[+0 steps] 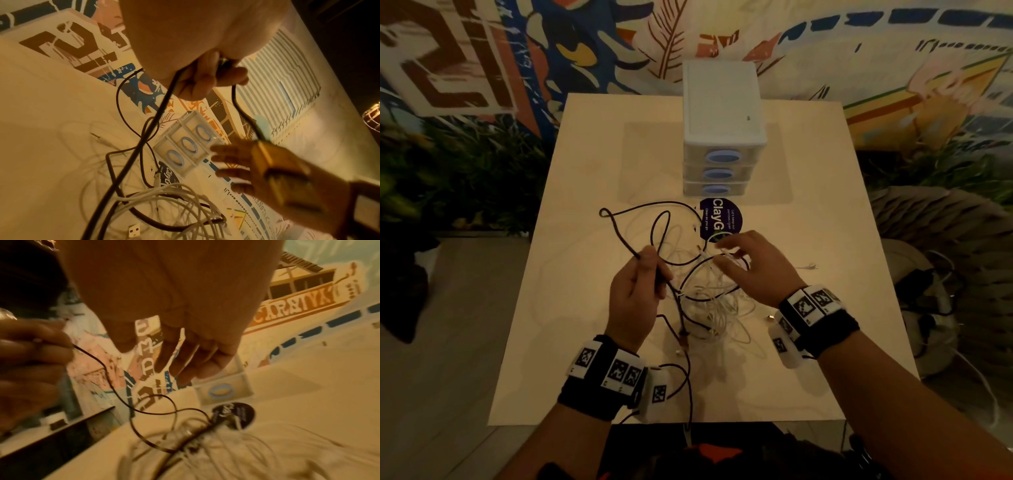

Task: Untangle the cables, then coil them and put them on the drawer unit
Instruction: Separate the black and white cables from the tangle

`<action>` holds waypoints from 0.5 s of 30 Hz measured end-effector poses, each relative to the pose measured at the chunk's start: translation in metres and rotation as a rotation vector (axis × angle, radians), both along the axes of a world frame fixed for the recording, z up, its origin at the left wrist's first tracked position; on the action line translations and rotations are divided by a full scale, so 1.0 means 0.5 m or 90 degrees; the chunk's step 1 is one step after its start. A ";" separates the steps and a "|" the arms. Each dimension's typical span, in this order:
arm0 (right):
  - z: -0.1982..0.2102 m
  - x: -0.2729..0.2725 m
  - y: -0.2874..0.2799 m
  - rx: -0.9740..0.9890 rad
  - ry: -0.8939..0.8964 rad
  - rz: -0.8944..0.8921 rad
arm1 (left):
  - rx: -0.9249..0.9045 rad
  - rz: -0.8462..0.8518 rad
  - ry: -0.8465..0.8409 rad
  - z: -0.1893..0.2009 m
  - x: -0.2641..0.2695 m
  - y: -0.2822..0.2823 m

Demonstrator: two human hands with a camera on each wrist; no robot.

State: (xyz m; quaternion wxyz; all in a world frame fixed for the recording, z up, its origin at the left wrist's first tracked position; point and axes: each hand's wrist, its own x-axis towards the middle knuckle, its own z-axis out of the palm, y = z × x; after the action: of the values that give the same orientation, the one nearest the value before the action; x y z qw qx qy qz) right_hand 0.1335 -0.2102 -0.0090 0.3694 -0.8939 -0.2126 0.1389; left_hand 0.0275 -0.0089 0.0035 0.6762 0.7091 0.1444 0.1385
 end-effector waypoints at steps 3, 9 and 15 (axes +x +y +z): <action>0.062 -0.026 0.041 0.037 0.112 0.150 | 0.029 -0.063 0.027 -0.002 0.006 -0.013; 0.055 -0.047 0.059 0.013 0.158 0.223 | 0.062 -0.114 0.033 -0.003 0.011 -0.024; 0.058 -0.018 0.004 0.175 0.095 0.025 | 0.144 -0.115 0.076 -0.024 0.008 -0.018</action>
State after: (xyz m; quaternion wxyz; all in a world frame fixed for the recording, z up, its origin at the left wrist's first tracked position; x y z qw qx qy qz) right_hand 0.1246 -0.2081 0.0202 0.5006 -0.8176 -0.2188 0.1817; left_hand 0.0314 -0.0181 -0.0085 0.5918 0.7978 0.1037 0.0502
